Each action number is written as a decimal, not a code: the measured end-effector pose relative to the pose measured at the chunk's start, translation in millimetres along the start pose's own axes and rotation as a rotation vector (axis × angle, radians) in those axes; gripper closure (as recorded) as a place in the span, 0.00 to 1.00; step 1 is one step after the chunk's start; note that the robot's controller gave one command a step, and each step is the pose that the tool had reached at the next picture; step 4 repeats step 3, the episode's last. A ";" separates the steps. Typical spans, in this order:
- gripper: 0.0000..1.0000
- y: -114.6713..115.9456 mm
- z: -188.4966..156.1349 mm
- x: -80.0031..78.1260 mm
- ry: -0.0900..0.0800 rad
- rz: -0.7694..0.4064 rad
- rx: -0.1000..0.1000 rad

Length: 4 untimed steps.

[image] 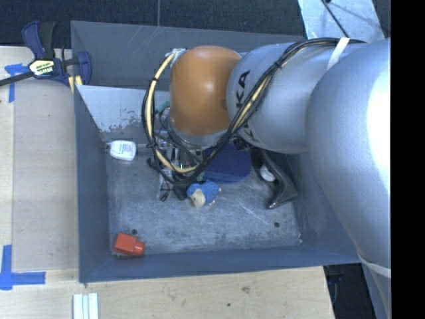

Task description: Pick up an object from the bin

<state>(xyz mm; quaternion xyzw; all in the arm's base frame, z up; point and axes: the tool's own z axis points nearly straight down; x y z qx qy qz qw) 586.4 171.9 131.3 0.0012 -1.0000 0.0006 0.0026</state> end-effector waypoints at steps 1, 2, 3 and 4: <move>0.00 -40.2 62.7 -23.1 -0.004 -0.049 0.001; 1.00 -37.1 57.2 -24.9 -0.012 -0.050 -0.002; 1.00 -58.0 -68.8 -23.4 -0.018 -0.038 -0.002; 1.00 -58.0 -68.8 -23.4 -0.018 -0.038 -0.002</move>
Offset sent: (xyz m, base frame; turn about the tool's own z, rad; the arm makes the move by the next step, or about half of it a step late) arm 0.0224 -0.0365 -0.0592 -0.0524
